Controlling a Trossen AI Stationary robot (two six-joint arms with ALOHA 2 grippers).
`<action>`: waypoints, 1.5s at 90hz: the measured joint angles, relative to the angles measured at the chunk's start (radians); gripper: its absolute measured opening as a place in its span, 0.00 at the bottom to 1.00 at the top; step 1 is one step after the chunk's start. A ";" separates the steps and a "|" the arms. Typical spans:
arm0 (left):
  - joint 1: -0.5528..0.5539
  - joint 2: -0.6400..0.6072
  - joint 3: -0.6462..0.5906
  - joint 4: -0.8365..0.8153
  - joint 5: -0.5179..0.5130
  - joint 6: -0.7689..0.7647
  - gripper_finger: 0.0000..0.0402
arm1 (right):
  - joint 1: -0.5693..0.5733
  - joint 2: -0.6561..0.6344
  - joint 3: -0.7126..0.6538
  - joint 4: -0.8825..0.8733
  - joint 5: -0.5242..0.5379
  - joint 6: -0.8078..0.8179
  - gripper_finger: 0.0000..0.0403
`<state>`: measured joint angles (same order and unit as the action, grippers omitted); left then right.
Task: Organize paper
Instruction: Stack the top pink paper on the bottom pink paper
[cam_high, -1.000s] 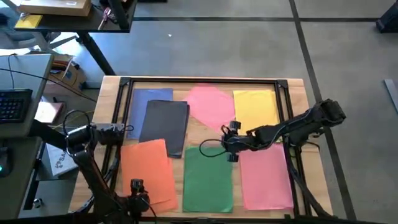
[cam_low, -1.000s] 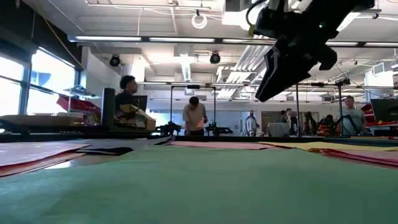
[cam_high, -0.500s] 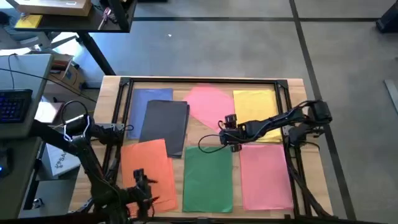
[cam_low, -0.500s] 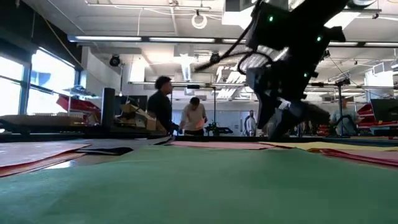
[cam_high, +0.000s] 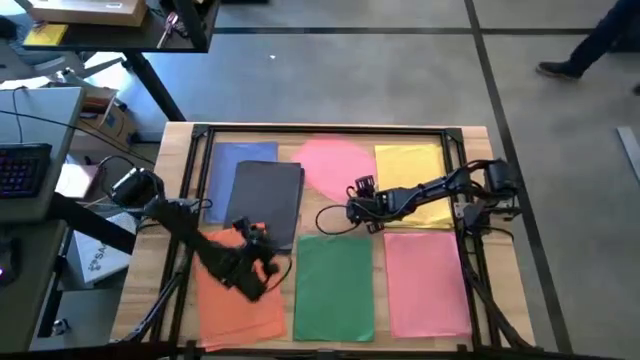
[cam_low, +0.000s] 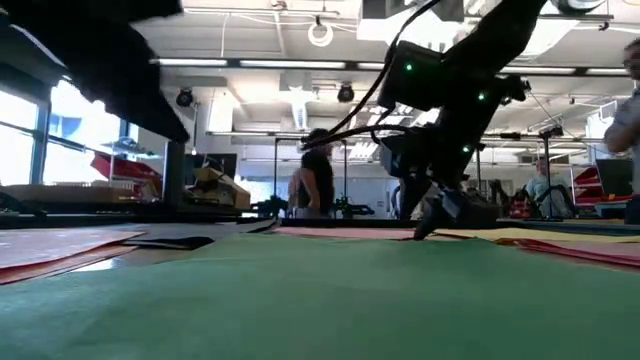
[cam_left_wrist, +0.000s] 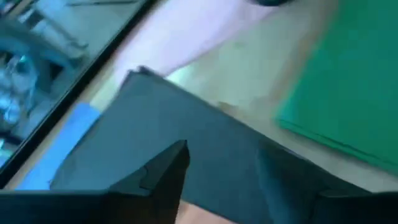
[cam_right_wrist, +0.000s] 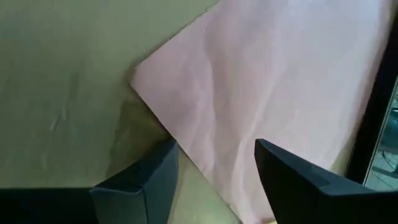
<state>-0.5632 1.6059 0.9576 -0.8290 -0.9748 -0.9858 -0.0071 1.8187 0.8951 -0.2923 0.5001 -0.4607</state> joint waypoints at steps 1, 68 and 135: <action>0.015 -0.010 -0.009 0.017 0.005 0.019 0.37 | 0.000 0.000 0.000 0.004 -0.005 0.001 0.48; 0.895 0.205 -0.102 1.136 1.047 0.946 0.01 | -0.139 0.003 0.001 0.117 -0.509 0.128 0.37; 0.708 0.293 -0.027 1.114 1.090 1.475 0.27 | -0.146 -0.083 -0.006 0.118 -0.681 0.399 0.00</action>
<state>0.1452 1.8988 0.9306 0.2851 0.1148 0.4896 -0.1534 1.7358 0.8894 -0.1745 -0.1808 -0.0620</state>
